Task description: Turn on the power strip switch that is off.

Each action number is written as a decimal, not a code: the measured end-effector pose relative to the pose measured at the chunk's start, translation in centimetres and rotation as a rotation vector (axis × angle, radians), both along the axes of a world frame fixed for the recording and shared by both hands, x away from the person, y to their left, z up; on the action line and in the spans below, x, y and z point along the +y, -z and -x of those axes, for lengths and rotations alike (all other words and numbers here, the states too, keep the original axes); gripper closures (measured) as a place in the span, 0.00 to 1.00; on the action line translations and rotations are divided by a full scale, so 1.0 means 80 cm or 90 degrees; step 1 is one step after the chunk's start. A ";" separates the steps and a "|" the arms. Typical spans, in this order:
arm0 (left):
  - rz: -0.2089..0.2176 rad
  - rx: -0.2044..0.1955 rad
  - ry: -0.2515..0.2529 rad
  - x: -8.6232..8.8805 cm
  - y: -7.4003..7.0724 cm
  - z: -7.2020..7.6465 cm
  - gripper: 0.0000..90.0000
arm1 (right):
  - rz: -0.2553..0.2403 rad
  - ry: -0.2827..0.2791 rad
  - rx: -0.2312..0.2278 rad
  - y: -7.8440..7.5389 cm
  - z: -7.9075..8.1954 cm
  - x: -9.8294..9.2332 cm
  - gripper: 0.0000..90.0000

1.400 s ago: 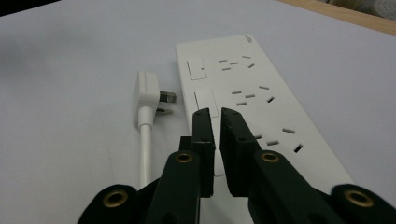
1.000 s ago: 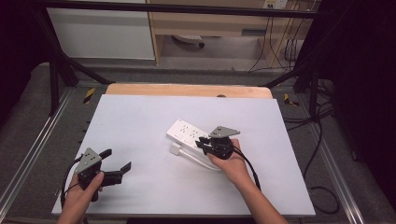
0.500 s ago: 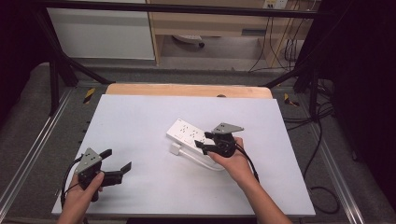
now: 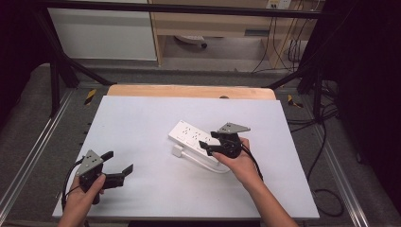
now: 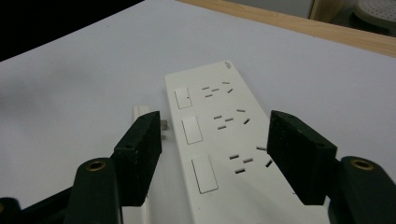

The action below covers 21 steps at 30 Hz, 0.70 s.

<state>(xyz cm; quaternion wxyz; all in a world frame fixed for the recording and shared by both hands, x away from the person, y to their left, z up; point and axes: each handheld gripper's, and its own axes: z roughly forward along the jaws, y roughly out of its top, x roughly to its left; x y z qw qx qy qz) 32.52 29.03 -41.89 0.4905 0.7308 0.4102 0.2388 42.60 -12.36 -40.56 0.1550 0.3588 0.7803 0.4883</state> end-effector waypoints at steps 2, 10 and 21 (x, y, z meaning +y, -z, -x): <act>0.000 0.000 0.000 0.000 0.000 0.000 0.08 | -0.001 0.003 0.000 -0.001 0.000 -0.001 0.39; 0.002 0.000 0.000 0.000 0.000 0.000 0.08 | -0.005 0.009 0.004 -0.004 0.000 -0.009 0.34; 0.001 0.000 0.000 -0.001 0.000 0.000 0.08 | -0.004 0.021 -0.009 -0.010 0.002 -0.018 0.24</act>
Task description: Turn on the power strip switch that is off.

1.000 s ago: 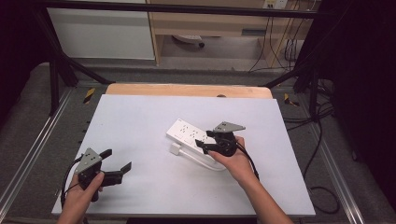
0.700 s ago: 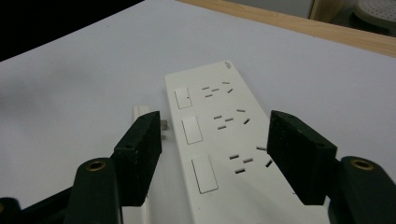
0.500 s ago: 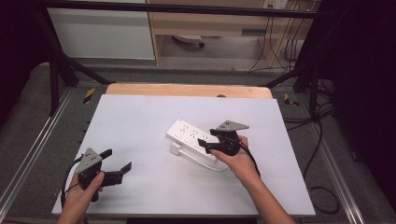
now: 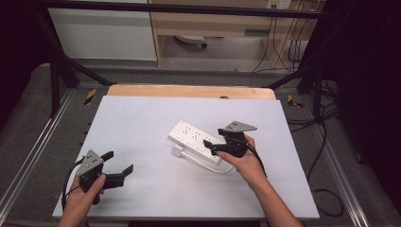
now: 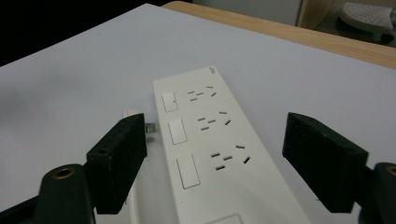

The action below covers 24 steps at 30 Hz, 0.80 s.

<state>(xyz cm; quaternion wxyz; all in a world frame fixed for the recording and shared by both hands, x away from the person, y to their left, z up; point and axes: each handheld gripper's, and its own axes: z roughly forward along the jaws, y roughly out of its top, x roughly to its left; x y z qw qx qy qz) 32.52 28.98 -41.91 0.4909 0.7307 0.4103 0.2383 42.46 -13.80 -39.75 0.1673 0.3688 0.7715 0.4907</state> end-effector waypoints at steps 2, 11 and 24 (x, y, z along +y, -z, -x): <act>0.001 0.000 0.000 0.000 0.000 0.000 0.08 | -0.001 0.006 -0.004 -0.001 0.001 -0.001 0.19; 0.001 0.000 0.000 0.000 0.000 0.000 0.08 | -0.011 0.052 -0.029 -0.012 0.005 -0.017 0.04; 0.000 0.001 -0.001 0.000 0.000 0.000 0.08 | -0.035 0.078 -0.077 -0.027 0.033 -0.067 0.04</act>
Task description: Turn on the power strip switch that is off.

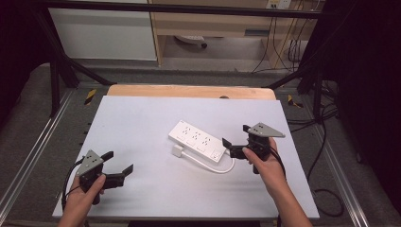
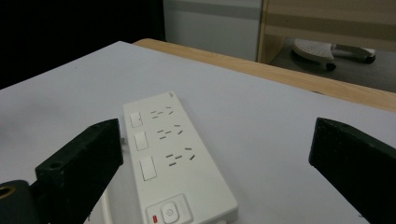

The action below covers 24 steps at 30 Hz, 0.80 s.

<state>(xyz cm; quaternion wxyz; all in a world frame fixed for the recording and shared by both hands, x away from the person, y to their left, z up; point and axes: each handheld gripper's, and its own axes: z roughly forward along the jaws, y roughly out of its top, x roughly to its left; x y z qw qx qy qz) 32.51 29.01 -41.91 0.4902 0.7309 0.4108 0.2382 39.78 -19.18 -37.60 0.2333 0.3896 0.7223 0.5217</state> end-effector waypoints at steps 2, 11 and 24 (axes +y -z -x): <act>0.002 -0.001 -0.002 0.000 0.000 0.000 0.08 | -0.004 0.008 -0.005 -0.001 0.006 -0.010 0.04; 0.000 -0.003 -0.004 0.001 -0.001 0.001 0.08 | -0.016 0.051 -0.033 -0.002 0.036 -0.057 0.04; 0.004 -0.007 -0.010 0.002 -0.002 0.002 0.08 | -0.020 0.100 -0.043 0.015 0.062 -0.112 0.04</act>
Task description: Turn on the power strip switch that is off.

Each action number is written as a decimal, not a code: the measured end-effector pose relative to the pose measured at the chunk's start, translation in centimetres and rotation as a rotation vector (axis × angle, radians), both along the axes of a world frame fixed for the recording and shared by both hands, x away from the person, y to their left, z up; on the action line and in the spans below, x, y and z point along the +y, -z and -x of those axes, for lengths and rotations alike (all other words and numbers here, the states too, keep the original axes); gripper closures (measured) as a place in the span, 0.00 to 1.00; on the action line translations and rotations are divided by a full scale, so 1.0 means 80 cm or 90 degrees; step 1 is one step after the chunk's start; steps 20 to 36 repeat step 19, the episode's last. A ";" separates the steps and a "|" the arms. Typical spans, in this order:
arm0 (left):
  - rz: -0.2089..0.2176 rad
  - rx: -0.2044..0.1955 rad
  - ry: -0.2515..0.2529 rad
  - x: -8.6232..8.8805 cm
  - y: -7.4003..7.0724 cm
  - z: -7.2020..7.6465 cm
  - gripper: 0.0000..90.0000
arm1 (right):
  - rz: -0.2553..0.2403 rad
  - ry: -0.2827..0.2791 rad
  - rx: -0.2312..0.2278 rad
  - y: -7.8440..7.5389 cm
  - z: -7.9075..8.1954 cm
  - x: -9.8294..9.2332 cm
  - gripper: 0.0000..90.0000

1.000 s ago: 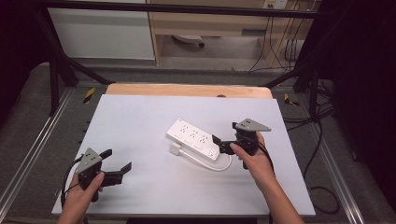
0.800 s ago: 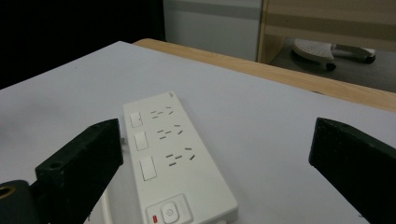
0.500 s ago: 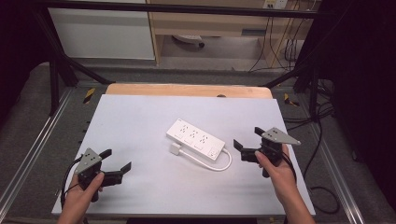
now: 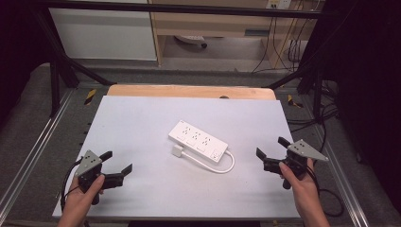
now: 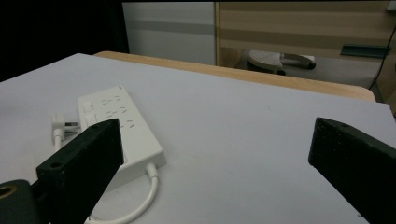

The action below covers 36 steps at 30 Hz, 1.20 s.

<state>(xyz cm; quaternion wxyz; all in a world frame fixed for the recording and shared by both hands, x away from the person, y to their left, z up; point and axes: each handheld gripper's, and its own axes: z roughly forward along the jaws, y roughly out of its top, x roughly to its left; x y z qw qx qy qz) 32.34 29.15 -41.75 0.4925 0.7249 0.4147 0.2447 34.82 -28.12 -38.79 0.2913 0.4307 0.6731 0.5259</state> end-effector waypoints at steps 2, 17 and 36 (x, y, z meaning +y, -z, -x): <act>0.001 0.000 0.000 0.000 0.000 0.000 0.08 | -0.005 0.007 0.000 0.005 0.002 -0.006 0.04; -0.002 -0.002 0.007 -0.001 -0.001 0.001 0.08 | 0.030 0.033 0.072 0.062 -0.001 -0.012 0.05; 0.001 -0.001 0.006 -0.002 -0.001 0.001 0.08 | 0.062 0.045 0.105 0.068 -0.006 -0.009 0.05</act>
